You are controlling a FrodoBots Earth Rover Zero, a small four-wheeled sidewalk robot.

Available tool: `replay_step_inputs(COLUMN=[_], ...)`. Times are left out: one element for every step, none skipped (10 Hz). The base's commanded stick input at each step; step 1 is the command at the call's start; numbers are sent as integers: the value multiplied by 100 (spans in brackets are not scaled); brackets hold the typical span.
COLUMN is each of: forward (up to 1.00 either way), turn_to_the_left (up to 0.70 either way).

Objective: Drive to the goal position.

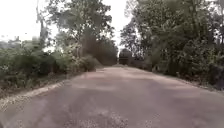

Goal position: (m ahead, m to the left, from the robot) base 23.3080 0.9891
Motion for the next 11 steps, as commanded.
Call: replay_step_inputs(forward=[100, 100, 100, 100, 100, 100, 100, 100, 100, 100, 100], turn_to_the_left=[0, 0, 0, 0, 0, 0, 0, 0, 0, 0, 0])
